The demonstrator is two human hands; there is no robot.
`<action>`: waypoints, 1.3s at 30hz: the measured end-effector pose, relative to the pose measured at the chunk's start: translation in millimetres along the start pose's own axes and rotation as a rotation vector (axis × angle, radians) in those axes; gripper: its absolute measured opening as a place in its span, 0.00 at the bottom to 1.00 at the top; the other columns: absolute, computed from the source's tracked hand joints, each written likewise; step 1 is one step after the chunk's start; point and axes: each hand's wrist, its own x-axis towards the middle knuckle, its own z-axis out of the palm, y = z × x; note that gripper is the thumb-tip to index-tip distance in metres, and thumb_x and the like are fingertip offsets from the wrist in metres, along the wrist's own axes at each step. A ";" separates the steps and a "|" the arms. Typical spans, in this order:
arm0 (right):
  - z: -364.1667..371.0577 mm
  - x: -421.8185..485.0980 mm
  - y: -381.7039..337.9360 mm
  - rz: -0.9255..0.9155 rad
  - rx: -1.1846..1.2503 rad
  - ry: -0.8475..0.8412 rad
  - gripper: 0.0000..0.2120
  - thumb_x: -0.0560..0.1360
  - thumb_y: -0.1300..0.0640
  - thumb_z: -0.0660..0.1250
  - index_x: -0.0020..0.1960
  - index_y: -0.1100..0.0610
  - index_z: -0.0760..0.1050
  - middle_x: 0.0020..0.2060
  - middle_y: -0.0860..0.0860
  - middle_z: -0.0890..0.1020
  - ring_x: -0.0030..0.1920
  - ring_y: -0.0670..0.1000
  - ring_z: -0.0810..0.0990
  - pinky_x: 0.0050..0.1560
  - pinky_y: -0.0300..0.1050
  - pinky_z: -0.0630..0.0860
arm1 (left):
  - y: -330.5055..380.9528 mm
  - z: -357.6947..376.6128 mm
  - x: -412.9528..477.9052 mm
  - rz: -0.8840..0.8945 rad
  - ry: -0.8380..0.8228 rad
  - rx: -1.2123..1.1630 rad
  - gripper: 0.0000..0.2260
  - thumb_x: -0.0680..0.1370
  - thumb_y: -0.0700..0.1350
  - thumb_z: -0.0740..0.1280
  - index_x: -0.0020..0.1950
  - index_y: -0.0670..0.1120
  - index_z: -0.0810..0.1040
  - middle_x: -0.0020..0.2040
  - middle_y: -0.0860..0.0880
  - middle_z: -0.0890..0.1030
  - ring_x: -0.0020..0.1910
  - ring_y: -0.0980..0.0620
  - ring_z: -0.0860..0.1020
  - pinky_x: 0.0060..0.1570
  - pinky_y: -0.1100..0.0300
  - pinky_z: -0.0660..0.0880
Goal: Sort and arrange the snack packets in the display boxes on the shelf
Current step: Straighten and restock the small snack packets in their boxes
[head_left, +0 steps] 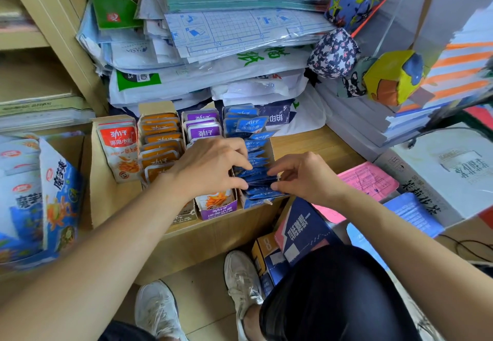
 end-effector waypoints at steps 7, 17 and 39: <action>9.9 -1.4 2.2 -0.063 -0.123 0.109 0.15 0.69 0.58 0.80 0.54 0.54 0.84 0.46 0.48 0.84 0.39 0.44 0.82 0.45 0.43 0.81 | 2.1 10.9 -0.7 0.077 0.179 -0.002 0.02 0.73 0.47 0.77 0.41 0.50 0.88 0.45 0.54 0.84 0.36 0.52 0.80 0.36 0.57 0.76; 14.1 -4.3 -3.5 -0.276 -0.198 0.329 0.04 0.72 0.66 0.74 0.45 0.59 0.85 0.41 0.48 0.84 0.39 0.42 0.79 0.42 0.32 0.73 | -5.7 -13.7 -0.4 -0.087 0.013 -0.235 0.18 0.70 0.49 0.80 0.59 0.49 0.85 0.57 0.53 0.81 0.43 0.57 0.80 0.46 0.58 0.79; 17.1 -11.1 -1.8 -0.345 -0.192 0.387 0.06 0.71 0.67 0.75 0.44 0.58 0.82 0.45 0.48 0.84 0.39 0.39 0.77 0.42 0.46 0.80 | 9.3 -13.2 3.1 -0.214 0.103 -0.493 0.04 0.74 0.42 0.75 0.45 0.51 0.86 0.44 0.57 0.85 0.43 0.61 0.82 0.44 0.66 0.79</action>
